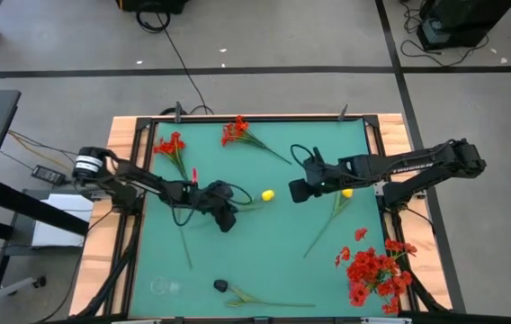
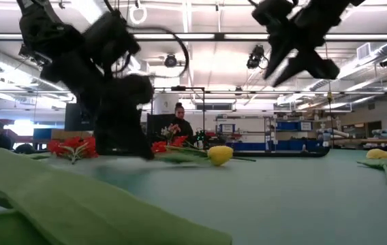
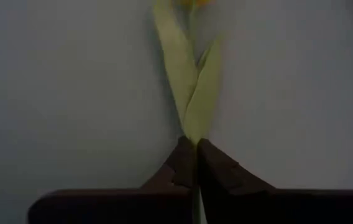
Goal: Sort flowers into vase by color
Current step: Put the left yellow tulip into the violet vase
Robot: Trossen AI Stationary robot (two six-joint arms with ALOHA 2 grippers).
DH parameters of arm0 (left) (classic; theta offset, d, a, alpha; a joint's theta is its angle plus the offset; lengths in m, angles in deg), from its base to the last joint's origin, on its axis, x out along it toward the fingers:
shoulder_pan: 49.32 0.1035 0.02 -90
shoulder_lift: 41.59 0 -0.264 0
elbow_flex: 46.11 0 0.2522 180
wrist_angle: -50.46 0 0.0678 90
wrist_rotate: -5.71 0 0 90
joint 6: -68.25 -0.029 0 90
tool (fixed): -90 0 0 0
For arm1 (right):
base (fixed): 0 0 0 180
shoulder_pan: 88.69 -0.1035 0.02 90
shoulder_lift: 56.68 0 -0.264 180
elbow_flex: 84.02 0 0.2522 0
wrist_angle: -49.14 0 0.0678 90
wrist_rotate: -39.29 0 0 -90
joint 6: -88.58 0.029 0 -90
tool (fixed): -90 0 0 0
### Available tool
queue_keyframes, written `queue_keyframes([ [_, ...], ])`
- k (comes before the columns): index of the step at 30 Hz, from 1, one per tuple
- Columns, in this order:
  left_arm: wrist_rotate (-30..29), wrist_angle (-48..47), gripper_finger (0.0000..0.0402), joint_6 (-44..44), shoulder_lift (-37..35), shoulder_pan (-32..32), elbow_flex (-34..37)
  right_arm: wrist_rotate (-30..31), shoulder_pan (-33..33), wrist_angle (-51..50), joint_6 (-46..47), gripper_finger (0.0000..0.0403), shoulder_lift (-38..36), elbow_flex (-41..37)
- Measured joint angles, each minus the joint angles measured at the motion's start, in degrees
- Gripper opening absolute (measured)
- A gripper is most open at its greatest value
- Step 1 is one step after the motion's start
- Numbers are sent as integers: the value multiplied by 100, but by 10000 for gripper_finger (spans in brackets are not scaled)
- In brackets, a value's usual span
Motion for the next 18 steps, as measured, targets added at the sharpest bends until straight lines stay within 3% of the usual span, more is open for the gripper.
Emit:
queue_keyframes([
  [8,-136,549,9,41,-1634,249,-20,296,6,1293,-771,103,-349,0],
  [12,-369,1749,8,-566,-2062,260,-20,605,6,2535,-1885,114,-439,0],
  [18,-397,3848,7,-1056,-1975,273,-35,732,2,4379,-3565,157,-219,0],
])
